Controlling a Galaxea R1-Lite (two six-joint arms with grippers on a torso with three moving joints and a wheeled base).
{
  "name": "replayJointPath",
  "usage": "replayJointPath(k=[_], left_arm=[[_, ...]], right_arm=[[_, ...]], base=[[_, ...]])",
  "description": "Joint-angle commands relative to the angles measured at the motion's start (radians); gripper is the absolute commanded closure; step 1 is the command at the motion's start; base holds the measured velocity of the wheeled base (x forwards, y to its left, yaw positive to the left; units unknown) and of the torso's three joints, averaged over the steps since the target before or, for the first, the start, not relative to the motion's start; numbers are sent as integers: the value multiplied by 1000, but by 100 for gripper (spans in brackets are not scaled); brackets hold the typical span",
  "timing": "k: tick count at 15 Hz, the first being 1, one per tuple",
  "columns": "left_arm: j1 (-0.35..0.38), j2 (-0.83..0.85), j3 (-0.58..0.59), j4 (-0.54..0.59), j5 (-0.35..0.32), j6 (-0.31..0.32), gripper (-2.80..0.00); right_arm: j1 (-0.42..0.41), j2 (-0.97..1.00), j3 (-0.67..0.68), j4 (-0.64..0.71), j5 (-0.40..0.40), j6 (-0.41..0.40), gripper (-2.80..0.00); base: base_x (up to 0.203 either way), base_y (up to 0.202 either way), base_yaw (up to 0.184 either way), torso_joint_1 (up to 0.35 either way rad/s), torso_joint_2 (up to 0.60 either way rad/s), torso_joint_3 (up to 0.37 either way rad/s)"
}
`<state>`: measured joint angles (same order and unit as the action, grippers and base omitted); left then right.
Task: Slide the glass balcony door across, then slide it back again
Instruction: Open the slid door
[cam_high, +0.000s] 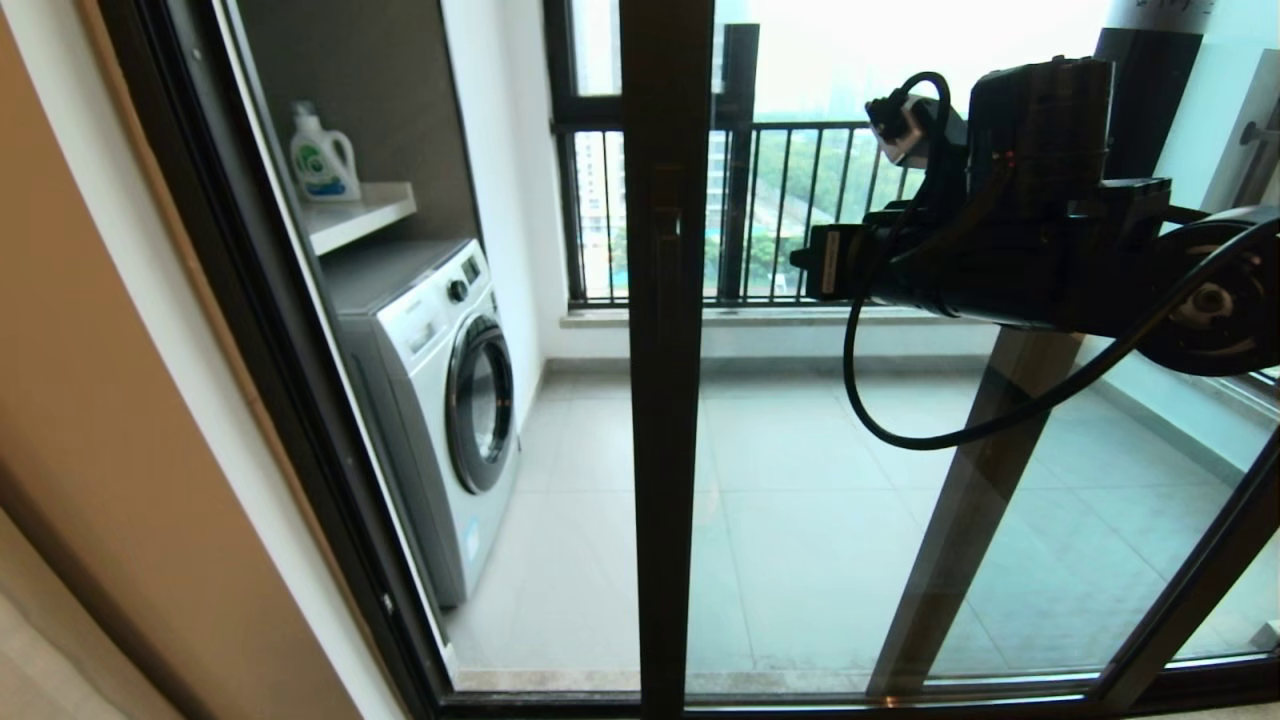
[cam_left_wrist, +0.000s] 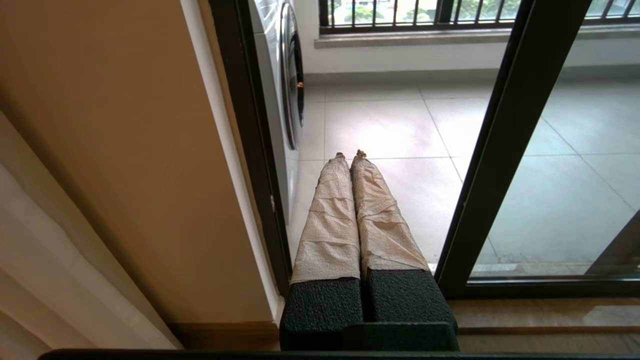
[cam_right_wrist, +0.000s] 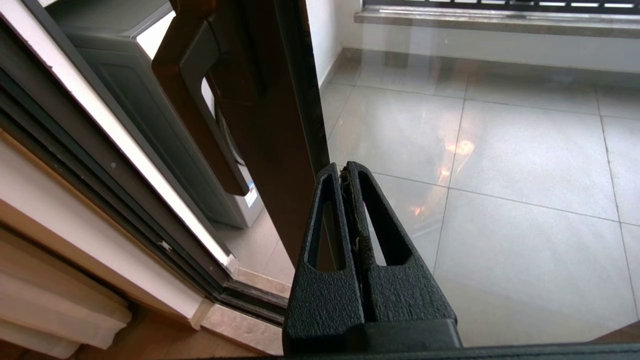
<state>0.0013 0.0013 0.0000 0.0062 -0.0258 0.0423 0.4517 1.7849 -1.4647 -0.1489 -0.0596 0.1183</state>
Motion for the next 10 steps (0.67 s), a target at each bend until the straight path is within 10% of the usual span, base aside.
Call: replayJointPath(k=[1, 10], left_arm=[[0, 0, 2, 0, 0, 1, 0], [0, 0, 2, 0, 0, 1, 0]], right_arm=[[1, -56, 39, -2, 1, 1, 0], [-11, -121, 92, -4, 1, 43, 0]], base=[[0, 0, 0, 0, 0, 0], [0, 0, 0, 0, 0, 0]])
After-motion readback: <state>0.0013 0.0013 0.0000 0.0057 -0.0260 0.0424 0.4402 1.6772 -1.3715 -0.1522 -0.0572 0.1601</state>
